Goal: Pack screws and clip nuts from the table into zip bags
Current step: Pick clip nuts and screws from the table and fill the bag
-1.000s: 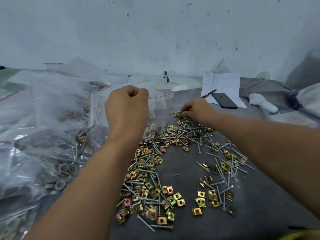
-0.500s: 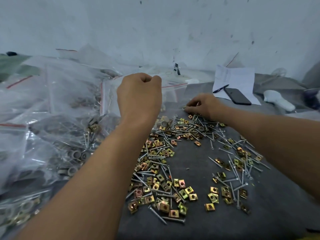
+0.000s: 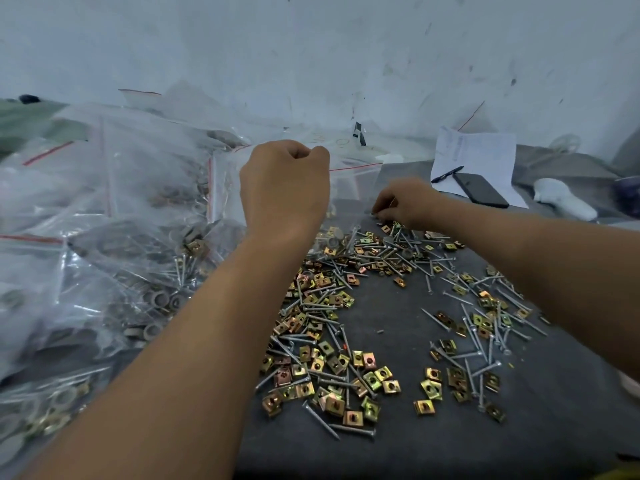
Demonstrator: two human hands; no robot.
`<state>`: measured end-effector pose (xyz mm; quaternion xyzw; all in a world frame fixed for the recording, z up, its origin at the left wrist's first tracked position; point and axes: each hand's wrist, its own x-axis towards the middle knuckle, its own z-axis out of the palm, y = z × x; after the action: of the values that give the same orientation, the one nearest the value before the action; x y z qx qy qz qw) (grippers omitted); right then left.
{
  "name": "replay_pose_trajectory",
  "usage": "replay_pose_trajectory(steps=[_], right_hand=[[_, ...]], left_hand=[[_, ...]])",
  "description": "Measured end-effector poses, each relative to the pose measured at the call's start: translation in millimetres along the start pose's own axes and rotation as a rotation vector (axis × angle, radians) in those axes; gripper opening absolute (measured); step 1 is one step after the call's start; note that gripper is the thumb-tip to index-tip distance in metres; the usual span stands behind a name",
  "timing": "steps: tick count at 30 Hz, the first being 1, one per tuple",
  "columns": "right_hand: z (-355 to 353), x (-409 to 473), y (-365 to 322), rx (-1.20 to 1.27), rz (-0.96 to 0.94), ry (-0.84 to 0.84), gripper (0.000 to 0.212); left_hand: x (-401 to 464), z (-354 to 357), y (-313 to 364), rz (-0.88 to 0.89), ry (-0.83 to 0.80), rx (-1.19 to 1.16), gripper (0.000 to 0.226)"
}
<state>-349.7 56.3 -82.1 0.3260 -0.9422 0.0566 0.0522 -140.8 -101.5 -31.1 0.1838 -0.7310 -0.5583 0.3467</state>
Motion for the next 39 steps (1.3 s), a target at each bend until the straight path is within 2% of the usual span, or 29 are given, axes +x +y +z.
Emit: replay_pose_trajectory(steps=[3,11,14,17,19,22,24,26,32,36,39], right_hand=[[-4.8,-0.4,-3.3,-0.052,-0.028,-0.045,0.02],[-2.7,-2.5,-10.0,-0.166,-0.071,0.046,0.017],[-6.0,-7.0,-3.5,-0.007,-0.046,0.097,0.016],[-10.9,-10.5,4.5,0.309,0.078,0.202,0.013],[-8.9,-11.8,0.9,0.356,0.049,0.224,0.015],[1.6,-11.3,-12.5,0.177,-0.094,0.15,0.019],[5.8,-7.5,-19.4,0.006,-0.111,0.057,0.026],[4.8,-4.6,-22.5,-0.041,-0.083,-0.001,0.029],[3.4,-7.6,-21.2,0.167,0.023,0.017,0.028],[-1.7,-8.0,-18.7,0.251,0.002,0.084,0.018],[-11.7,-9.9,-15.8,0.47,-0.056,0.103,0.028]], left_hand=[[-1.2,-1.3,2.1,0.01,0.008,0.039,0.028],[-3.4,-5.0,4.6,-0.003,0.006,0.066,0.027],[-3.3,-7.1,4.8,-0.004,0.009,0.063,0.027],[-3.2,-9.6,5.9,-0.005,0.01,0.057,0.029],[-3.4,-10.6,6.8,-0.007,0.011,0.057,0.03],[-4.5,-10.6,8.1,-0.013,0.009,0.048,0.03],[-4.8,-10.3,7.9,-0.016,0.009,0.045,0.03],[-3.8,-10.0,7.2,-0.005,0.01,0.044,0.031],[-1.0,-9.8,4.2,0.006,0.02,0.042,0.031],[-0.5,-10.4,1.8,0.019,0.009,0.048,0.031],[2.5,-10.8,-0.3,0.011,-0.003,0.025,0.03]])
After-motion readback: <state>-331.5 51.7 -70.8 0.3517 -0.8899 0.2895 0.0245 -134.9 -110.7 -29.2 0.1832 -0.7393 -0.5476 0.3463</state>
